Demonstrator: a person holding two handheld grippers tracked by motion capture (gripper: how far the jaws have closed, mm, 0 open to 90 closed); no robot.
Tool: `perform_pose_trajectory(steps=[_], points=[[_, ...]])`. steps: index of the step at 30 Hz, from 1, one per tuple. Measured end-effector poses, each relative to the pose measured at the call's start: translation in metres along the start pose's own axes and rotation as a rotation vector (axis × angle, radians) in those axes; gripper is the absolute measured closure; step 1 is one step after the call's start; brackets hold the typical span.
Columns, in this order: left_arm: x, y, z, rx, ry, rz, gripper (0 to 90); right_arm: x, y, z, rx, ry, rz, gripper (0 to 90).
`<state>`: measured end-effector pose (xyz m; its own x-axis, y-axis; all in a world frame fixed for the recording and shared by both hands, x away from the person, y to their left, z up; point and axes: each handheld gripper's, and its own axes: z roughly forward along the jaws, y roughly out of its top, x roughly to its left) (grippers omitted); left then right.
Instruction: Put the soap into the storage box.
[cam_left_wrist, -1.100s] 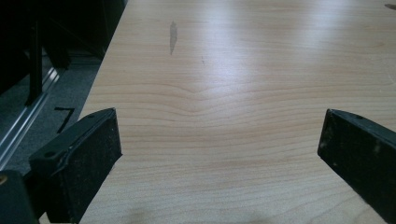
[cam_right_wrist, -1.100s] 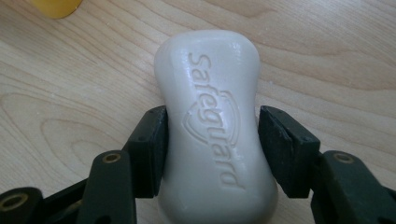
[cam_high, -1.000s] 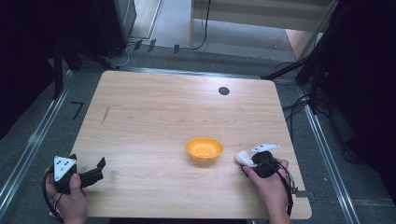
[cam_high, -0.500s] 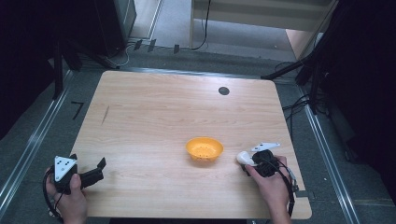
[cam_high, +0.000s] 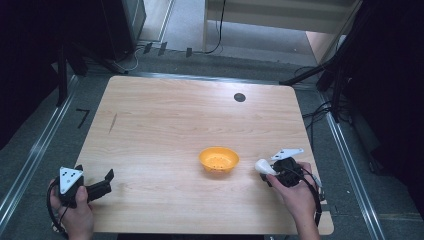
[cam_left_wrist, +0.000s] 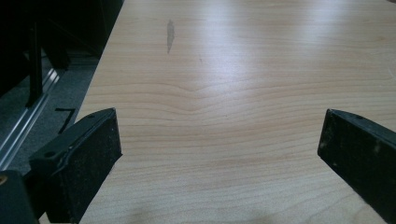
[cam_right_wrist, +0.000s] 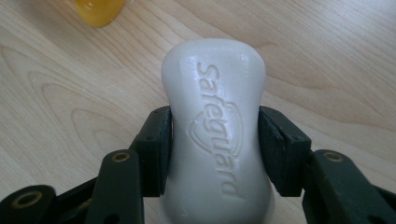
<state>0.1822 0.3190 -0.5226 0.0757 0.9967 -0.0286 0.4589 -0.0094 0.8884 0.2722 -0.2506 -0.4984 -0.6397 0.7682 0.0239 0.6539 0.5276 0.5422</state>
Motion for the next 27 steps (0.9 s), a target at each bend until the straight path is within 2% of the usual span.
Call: perform_pose_trajectory(steps=[2, 4, 5, 11, 14, 19, 22, 27], points=[[0.0, 0.0, 0.0, -0.002, 0.0, -0.001, 0.0, 0.0, 0.003, -0.002, 0.001, 0.004, -0.035, 49.6], [0.0, 0.0, 0.0, 0.001, -0.001, -0.001, 0.0, 0.0, 0.004, -0.003, 0.004, 0.006, -0.036, 49.6], [0.0, 0.0, 0.0, 0.001, -0.001, -0.001, 0.0, -0.001, 0.005, -0.003, 0.005, 0.014, -0.058, 49.6], [0.0, 0.0, 0.0, 0.002, 0.002, 0.004, 0.0, -0.002, 0.01, -0.005, 0.029, 0.021, -0.105, 49.6], [0.0, 0.0, 0.0, 0.001, 0.002, 0.004, 0.0, -0.004, 0.014, -0.006, 0.018, 0.027, -0.144, 49.5], [0.0, 0.0, 0.0, -0.001, 0.002, 0.003, 0.0, -0.003, 0.019, -0.007, 0.012, 0.035, -0.171, 49.6], [0.0, 0.0, 0.0, 0.0, 0.001, 0.003, 0.0, -0.001, 0.026, -0.006, 0.011, 0.038, -0.211, 49.5], [0.0, 0.0, 0.0, 0.0, 0.001, 0.001, 0.0, 0.0, 0.033, -0.007, 0.007, 0.038, -0.235, 49.6]])
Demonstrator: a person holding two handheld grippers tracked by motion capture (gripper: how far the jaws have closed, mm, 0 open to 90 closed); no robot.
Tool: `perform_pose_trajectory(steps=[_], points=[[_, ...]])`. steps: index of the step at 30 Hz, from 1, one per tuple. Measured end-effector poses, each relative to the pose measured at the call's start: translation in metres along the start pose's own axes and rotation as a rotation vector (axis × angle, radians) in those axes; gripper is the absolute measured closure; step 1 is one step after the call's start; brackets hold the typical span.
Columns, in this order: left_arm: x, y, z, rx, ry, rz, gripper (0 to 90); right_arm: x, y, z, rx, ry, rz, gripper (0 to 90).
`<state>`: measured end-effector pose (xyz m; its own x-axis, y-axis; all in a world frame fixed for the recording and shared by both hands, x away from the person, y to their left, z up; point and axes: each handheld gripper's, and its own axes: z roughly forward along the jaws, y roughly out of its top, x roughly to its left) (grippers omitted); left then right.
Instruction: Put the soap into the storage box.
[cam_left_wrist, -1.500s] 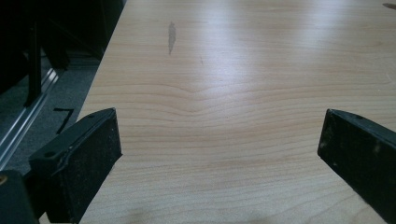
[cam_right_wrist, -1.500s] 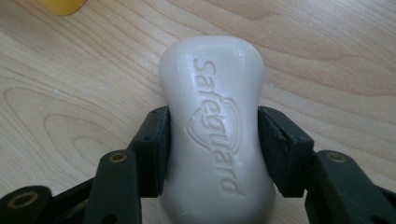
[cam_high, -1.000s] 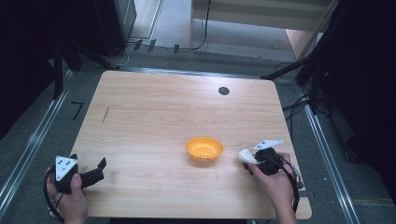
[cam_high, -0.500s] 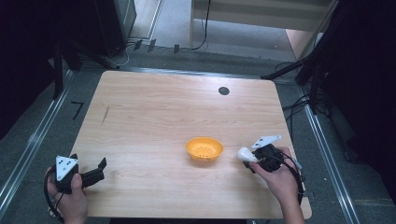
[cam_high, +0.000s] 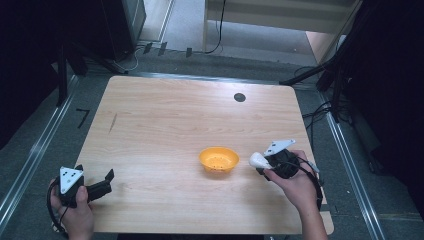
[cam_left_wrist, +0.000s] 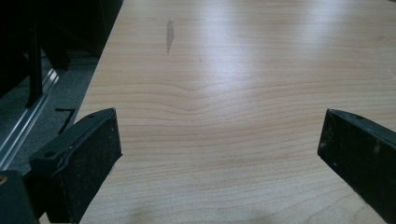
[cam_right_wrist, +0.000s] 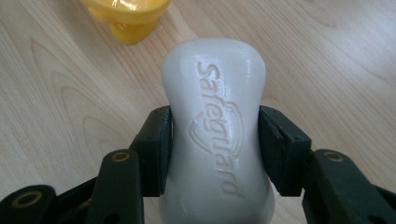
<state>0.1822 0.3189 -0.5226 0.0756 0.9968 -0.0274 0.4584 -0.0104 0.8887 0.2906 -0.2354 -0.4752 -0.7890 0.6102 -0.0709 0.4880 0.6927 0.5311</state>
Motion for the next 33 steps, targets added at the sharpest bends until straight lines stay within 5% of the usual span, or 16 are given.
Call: perform_pose_trajectory(steps=[15, 33], points=[[0.0, 0.0, 0.0, 0.004, -0.002, 0.003, 0.0, 0.003, 0.027, 0.002, -0.012, 0.039, -0.083, 49.5], [0.0, 0.0, 0.0, 0.004, -0.004, -0.003, 0.0, 0.008, 0.051, 0.007, -0.018, 0.065, -0.128, 49.5]])
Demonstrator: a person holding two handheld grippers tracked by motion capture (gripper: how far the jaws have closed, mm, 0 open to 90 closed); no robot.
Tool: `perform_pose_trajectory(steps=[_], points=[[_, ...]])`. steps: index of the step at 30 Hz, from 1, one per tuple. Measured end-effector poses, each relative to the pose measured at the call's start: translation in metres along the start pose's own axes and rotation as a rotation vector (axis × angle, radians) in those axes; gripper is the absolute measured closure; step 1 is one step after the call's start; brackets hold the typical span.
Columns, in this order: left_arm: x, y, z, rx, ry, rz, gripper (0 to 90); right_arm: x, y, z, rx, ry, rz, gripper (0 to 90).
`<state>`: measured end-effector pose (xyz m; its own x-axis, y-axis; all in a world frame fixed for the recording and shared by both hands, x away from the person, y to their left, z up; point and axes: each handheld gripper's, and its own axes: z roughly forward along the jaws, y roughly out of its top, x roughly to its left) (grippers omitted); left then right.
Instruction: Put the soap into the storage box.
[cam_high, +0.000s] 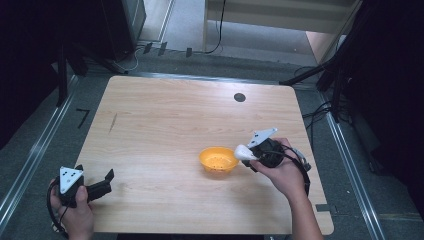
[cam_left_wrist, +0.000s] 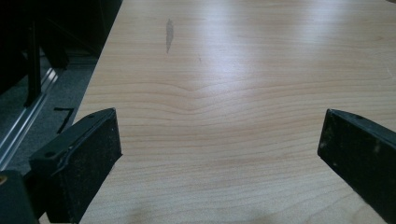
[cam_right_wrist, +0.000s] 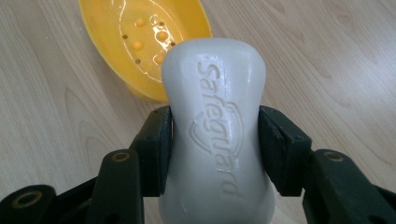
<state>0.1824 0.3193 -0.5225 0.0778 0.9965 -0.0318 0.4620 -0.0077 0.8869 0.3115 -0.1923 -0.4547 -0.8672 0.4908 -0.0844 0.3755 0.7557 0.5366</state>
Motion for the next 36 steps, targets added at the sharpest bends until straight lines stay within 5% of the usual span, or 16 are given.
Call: perform_pose_trajectory(steps=[36], points=[[0.001, 0.0, 0.001, 0.004, -0.003, -0.004, 0.0, 0.014, 0.041, 0.021, 0.001, 0.06, -0.163, 49.5]])
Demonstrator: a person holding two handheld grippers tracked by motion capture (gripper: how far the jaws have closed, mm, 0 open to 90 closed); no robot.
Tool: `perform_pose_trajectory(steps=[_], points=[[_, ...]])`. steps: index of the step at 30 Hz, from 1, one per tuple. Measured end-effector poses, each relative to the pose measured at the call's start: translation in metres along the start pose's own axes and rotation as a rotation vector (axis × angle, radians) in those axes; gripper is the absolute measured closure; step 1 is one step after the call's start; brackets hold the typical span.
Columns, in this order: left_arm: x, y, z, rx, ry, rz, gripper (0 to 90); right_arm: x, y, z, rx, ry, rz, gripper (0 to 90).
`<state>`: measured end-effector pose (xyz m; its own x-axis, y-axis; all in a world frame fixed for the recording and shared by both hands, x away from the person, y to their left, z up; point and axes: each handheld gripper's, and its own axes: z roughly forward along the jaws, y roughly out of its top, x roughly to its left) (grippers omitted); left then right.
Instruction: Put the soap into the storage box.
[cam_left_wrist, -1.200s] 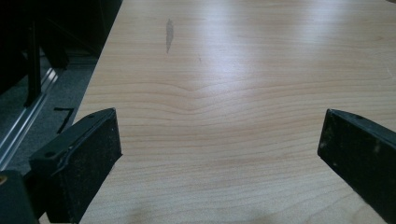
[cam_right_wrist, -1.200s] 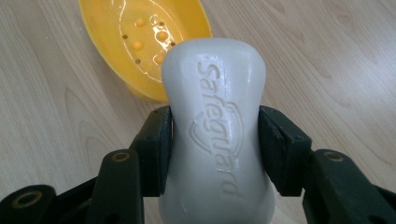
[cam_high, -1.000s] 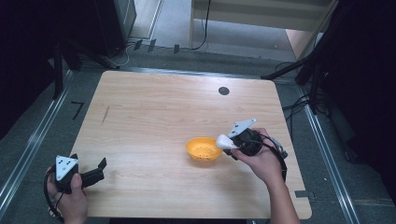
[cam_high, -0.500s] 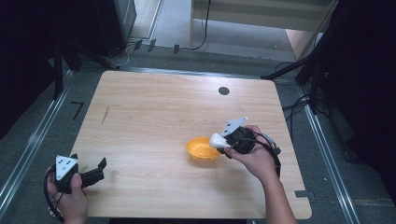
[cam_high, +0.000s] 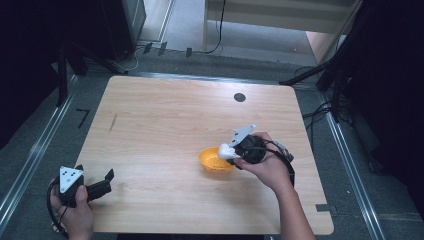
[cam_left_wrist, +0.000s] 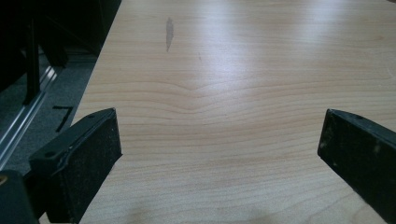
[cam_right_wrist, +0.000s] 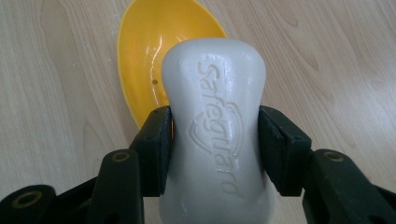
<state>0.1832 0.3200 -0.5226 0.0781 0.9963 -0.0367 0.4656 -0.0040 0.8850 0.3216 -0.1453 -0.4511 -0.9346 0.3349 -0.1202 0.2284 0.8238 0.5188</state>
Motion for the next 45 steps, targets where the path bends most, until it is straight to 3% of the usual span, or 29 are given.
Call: perform_pose_trajectory(steps=[26, 45], points=[[0.0, 0.0, 0.0, 0.004, -0.003, 0.002, 0.0, 0.002, 0.022, 0.017, 0.005, 0.081, -0.112, 49.5], [0.0, 0.0, 0.0, 0.002, -0.003, 0.001, 0.0, 0.002, 0.025, 0.03, 0.038, 0.109, -0.126, 49.5]])
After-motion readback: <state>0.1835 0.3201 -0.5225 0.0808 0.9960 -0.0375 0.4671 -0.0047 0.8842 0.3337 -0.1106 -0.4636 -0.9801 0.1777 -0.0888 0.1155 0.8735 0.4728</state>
